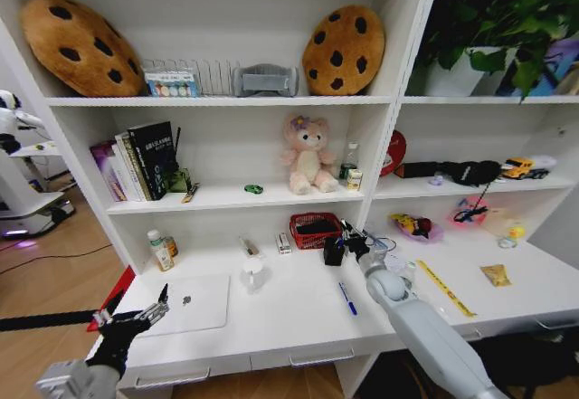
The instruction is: Organize the objects on the table.
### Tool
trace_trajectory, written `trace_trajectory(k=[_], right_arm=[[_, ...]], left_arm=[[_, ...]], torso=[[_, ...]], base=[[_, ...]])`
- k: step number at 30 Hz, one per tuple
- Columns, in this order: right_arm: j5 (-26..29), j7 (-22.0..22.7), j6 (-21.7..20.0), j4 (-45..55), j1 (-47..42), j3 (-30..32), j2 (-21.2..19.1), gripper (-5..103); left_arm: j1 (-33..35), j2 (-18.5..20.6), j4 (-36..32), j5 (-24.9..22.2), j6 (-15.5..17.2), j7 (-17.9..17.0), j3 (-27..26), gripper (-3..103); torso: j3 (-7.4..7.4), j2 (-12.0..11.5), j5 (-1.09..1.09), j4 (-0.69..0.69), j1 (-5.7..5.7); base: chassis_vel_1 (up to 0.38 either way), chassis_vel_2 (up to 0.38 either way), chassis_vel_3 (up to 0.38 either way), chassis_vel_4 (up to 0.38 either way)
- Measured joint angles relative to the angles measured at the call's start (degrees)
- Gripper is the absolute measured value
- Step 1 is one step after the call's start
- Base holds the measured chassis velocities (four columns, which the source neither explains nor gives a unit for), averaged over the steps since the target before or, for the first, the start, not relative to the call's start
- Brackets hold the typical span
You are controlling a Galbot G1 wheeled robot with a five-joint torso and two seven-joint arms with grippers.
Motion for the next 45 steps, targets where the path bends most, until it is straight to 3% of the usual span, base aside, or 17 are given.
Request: trace_trajectory(k=[11, 30, 45], right_arm=[[-1.69, 0.21, -0.39, -5.62, 6.33, -2.82, 2.45, 11], [-2.27, -0.14, 0.82, -9.83, 6.37, -3.13, 4.32, 11], [-5.00, 1.06, 6.08, -15.77, 7.28, -3.42, 7.13, 11]], left_arm=[[0.00, 0.00, 0.00, 0.00, 0.00, 0.00, 0.00, 100], [0.00, 0.00, 0.00, 0.00, 0.00, 0.00, 0.00, 100], [0.00, 0.00, 0.00, 0.00, 0.00, 0.00, 0.00, 100]], torso=[[0.00, 0.00, -0.01, 0.00, 0.00], [-0.01, 0.01, -0.01, -0.01, 0.00], [-0.01, 0.00, -0.01, 0.00, 0.00]], base=[[0.000, 0.000, 0.000, 0.000], [0.000, 0.000, 0.000, 0.000], [0.000, 0.000, 0.000, 0.000]])
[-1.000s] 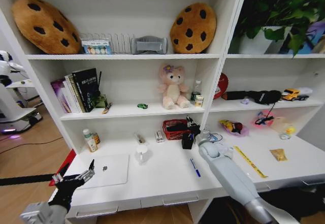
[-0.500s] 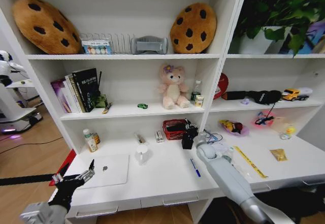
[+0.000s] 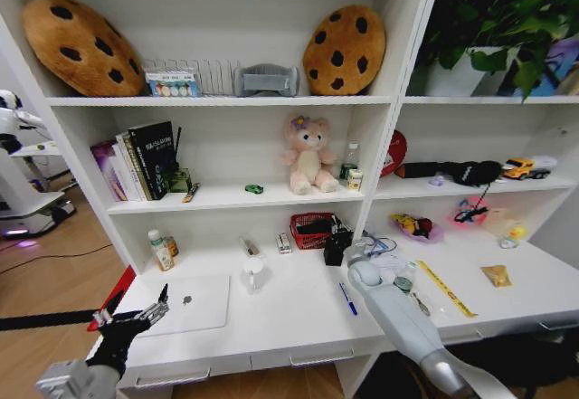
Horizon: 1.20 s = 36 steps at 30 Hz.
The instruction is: Organize the objects on the table.
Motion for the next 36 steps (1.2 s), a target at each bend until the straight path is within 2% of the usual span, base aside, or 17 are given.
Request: trace_trajectory(k=[5, 7, 10, 12, 16, 17, 19, 20, 22, 23, 24, 25, 29, 32, 33, 35, 36], right_arm=[[-0.03, -0.09, 0.09, 0.00, -0.16, 0.03, -0.16, 10], [0.02, -0.12, 0.09, 0.13, -0.44, 0.13, -0.11, 20], [0.22, -0.22, -0.22, 0.64, -0.68, 0.13, -0.31, 25], [0.58, -1.06, -0.89, 1.44, -0.90, 0.13, -0.96, 37], [0.76, -1.16, -1.01, 1.77, -0.94, 0.21, -1.01, 47], [1.17, -1.16, -1.19, 2.65, -1.15, 0.24, -1.42, 58], [1.53, -1.18, -1.25, 3.57, -1.45, 0.22, -1.91, 58], [2.33, -1.52, -1.32, 5.73, -2.21, -0.01, -3.01, 69], [2.99, -1.78, -1.31, 7.38, -2.81, -0.34, -3.89, 69], [4.16, -2.02, -1.30, 10.27, -3.93, -0.85, -5.46, 80], [4.98, -2.32, -1.69, 12.72, -5.15, -1.13, -6.88, 85], [4.98, -2.32, -1.69, 12.72, -5.15, -1.13, -6.88, 85], [6.12, -0.89, -3.37, 20.88, -9.33, -1.53, -10.36, 99], [7.75, 0.89, -5.25, 25.74, -11.58, -1.72, -11.96, 100], [9.72, 2.09, -7.61, 30.67, -14.16, -1.33, -13.46, 100], [9.92, 2.21, -7.89, 31.23, -14.48, -1.24, -13.62, 100], [11.84, 4.09, -10.99, 37.06, -18.01, -0.16, -15.16, 103]], left_arm=[[0.00, 0.00, 0.00, 0.00, 0.00, 0.00, 0.00, 100], [0.00, 0.00, 0.00, 0.00, 0.00, 0.00, 0.00, 100], [0.00, 0.00, 0.00, 0.00, 0.00, 0.00, 0.00, 100], [0.00, 0.00, 0.00, 0.00, 0.00, 0.00, 0.00, 100], [0.00, 0.00, 0.00, 0.00, 0.00, 0.00, 0.00, 100], [0.00, 0.00, 0.00, 0.00, 0.00, 0.00, 0.00, 100], [0.00, 0.00, 0.00, 0.00, 0.00, 0.00, 0.00, 100], [0.00, 0.00, 0.00, 0.00, 0.00, 0.00, 0.00, 100], [0.00, 0.00, 0.00, 0.00, 0.00, 0.00, 0.00, 100], [0.00, 0.00, 0.00, 0.00, 0.00, 0.00, 0.00, 100], [0.01, 0.00, 0.00, 0.00, 0.00, 0.00, 0.00, 100], [0.01, 0.00, 0.00, 0.00, 0.00, 0.00, 0.00, 100], [0.00, 0.00, 0.00, 0.00, 0.00, 0.00, -0.01, 100], [0.00, 0.00, 0.00, 0.00, 0.00, 0.00, 0.00, 100], [0.01, 0.00, 0.00, 0.00, -0.01, 0.00, 0.00, 100], [0.00, 0.00, 0.00, 0.00, -0.01, 0.00, 0.00, 100], [0.00, 0.00, 0.00, 0.00, -0.01, 0.00, 0.00, 100]], torso=[[0.00, 0.00, 0.00, 0.00, 0.00], [0.00, 0.00, 0.00, 0.00, 0.00], [0.00, 0.00, 0.01, 0.00, 0.00], [0.00, 0.00, 0.00, -0.01, 0.00], [0.00, 0.00, 0.01, -0.01, 0.00], [0.00, 0.00, 0.01, 0.01, 0.00], [0.00, 0.00, 0.01, 0.01, 0.00], [0.00, 0.00, 0.00, 0.00, 0.00], [0.00, 0.00, 0.01, -0.01, 0.00], [0.00, 0.00, 0.00, 0.00, 0.00], [0.00, 0.00, 0.00, 0.00, 0.00], [0.00, 0.00, 0.00, 0.00, 0.00], [0.00, 0.01, 0.01, -0.01, -0.01], [0.00, 0.00, 0.02, 0.00, 0.00], [0.00, 0.00, 0.00, 0.00, 0.00], [-0.01, 0.01, 0.00, 0.00, -0.01], [-0.01, 0.01, 0.00, -0.01, -0.01]], base=[[0.000, 0.000, 0.000, 0.000], [0.000, 0.000, 0.000, 0.000], [0.000, 0.000, 0.000, 0.000], [0.000, 0.000, 0.000, 0.000], [0.000, 0.000, 0.000, 0.000], [0.000, 0.000, 0.000, 0.000], [0.000, 0.000, 0.000, 0.000], [0.000, 0.000, 0.000, 0.000], [0.000, 0.000, 0.000, 0.000], [0.000, 0.000, 0.000, 0.000], [0.000, 0.000, 0.000, 0.000], [0.000, 0.000, 0.000, 0.000], [0.000, 0.000, 0.000, 0.000], [0.000, 0.000, 0.000, 0.000], [0.000, 0.000, 0.000, 0.000], [0.000, 0.000, 0.000, 0.000], [0.000, 0.000, 0.000, 0.000]])
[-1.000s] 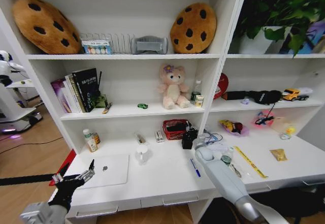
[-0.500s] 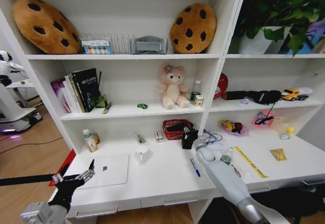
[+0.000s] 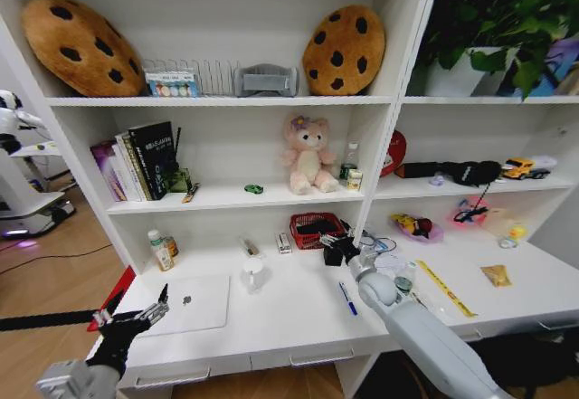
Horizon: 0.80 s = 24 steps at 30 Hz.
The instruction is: Organize the objects on the table.
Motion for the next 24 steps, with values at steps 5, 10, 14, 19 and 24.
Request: trace_trajectory(k=[5, 10, 14, 19, 24], right_arm=[[6.13, 5.77, -5.42, 6.05, -4.55, 1.49, -0.65, 91], [12.24, 13.90, -15.59, 8.96, -13.90, 5.95, -1.54, 85], [16.53, 13.45, -19.89, 9.62, -17.30, 7.74, -2.65, 82], [18.13, 12.78, -22.29, 7.43, -16.24, 7.57, -2.90, 79], [17.04, 13.10, -22.83, 4.61, -12.59, 6.32, -3.02, 64]], left_arm=[[0.00, 0.00, 0.00, 0.00, 0.00, 0.00, 0.00, 100], [0.00, 0.00, 0.00, 0.00, 0.00, 0.00, 0.00, 100], [0.00, 0.00, 0.00, 0.00, 0.00, 0.00, 0.00, 100], [0.00, 0.00, 0.00, 0.00, 0.00, 0.00, 0.00, 100], [0.00, 0.00, 0.01, 0.00, 0.00, 0.00, 0.00, 100]], torso=[[0.00, 0.00, 0.01, 0.01, 0.00], [0.00, 0.00, 0.02, 0.00, 0.00], [0.00, 0.00, 0.00, -0.02, 0.00], [0.00, 0.00, 0.01, 0.01, 0.00], [0.01, -0.01, 0.01, 0.02, 0.01]], base=[[0.000, 0.000, 0.000, 0.000], [0.000, 0.000, 0.000, 0.000], [0.000, 0.000, 0.000, 0.000], [0.000, 0.000, 0.000, 0.000], [0.000, 0.000, 0.000, 0.000]])
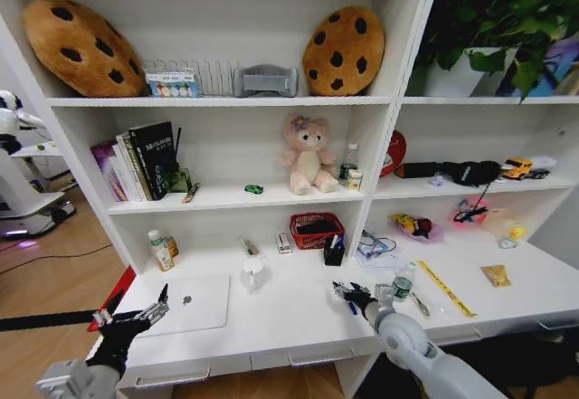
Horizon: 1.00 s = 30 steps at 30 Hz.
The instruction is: Organize the objects on the table.
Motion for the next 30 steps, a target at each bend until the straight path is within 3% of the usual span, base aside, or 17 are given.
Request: trace_trajectory(k=[18, 22, 23, 25, 28, 30], right_arm=[[-1.71, -3.41, -0.16, -6.88, 3.03, -2.46, 1.92, 75], [-1.84, -3.76, -0.16, -8.63, 3.90, -3.40, 2.37, 70], [-2.16, -3.88, 0.00, -9.60, 4.45, -3.93, 2.70, 61], [-2.19, -3.88, 0.02, -9.65, 4.48, -3.95, 2.71, 61], [-2.74, -3.60, 0.44, -10.98, 5.31, -4.71, 3.14, 44], [-2.74, -3.57, 0.44, -10.98, 5.32, -4.75, 3.13, 39]], left_arm=[[0.00, 0.00, 0.00, 0.00, 0.00, 0.00, 0.00, 100], [0.00, 0.00, 0.00, 0.00, 0.00, 0.00, 0.00, 100], [0.00, 0.00, 0.00, 0.00, 0.00, 0.00, 0.00, 100], [0.00, 0.00, 0.00, 0.00, 0.00, 0.00, 0.00, 100], [0.00, 0.00, 0.00, 0.00, 0.00, 0.00, 0.00, 100], [0.00, 0.00, 0.00, 0.00, 0.00, 0.00, 0.00, 100]], torso=[[0.00, 0.00, 0.00, -0.01, 0.00], [0.00, 0.00, 0.00, -0.01, 0.00], [0.00, 0.00, -0.03, -0.01, 0.00], [0.00, 0.00, -0.03, -0.01, 0.00], [-0.01, 0.01, -0.04, -0.02, -0.01], [-0.01, 0.01, -0.03, -0.02, -0.01]], base=[[0.000, 0.000, 0.000, 0.000], [0.000, 0.000, 0.000, 0.000], [0.000, 0.000, 0.000, 0.000], [0.000, 0.000, 0.000, 0.000], [0.000, 0.000, 0.000, 0.000], [0.000, 0.000, 0.000, 0.000]])
